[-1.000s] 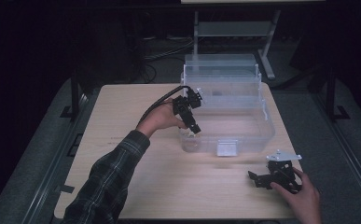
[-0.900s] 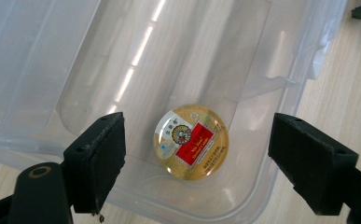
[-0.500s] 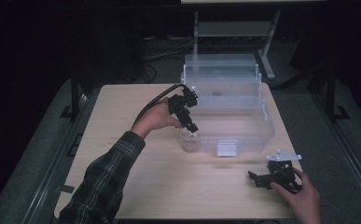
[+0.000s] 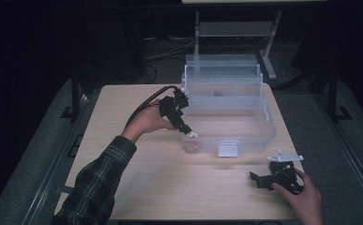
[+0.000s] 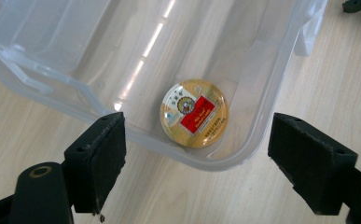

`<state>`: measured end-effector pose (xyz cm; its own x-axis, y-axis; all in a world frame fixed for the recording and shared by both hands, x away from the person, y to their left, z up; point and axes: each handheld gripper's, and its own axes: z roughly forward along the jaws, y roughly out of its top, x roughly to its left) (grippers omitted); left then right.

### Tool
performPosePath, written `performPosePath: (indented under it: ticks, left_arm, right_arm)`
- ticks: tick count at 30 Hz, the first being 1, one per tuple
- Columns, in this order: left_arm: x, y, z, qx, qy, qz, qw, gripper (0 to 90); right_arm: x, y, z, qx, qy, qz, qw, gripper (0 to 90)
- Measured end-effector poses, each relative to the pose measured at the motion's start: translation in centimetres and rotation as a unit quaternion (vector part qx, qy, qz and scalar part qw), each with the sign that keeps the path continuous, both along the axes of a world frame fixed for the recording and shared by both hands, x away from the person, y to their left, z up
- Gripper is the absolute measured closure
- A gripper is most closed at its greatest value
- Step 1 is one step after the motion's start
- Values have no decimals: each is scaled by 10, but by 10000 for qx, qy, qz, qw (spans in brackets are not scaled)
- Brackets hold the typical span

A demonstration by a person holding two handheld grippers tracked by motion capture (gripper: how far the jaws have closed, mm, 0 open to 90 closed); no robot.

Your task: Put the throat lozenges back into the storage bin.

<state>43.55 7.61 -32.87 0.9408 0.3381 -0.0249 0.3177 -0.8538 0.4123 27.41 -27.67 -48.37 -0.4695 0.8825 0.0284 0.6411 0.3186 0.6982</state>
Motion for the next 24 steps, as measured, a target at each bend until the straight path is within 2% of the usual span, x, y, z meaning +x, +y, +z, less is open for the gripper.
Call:
performPosePath:
  ticks: [8,14,22,24]
  left_arm:
    - [-5,10,4,-99,-85,54,9999,186]
    - [-10,18,2,-111,-102,119,9998,180]
    - [-18,33,1,-212,-183,331,9991,130]
    - [-20,38,0,-325,-167,431,9984,129]
  right_arm:
    - [0,0,0,0,0,0,10000,0]
    - [0,0,0,3,2,1,10000,0]
    - [0,0,0,0,-1,-5,10000,0]
    - [0,0,0,-3,0,-3,10000,0]
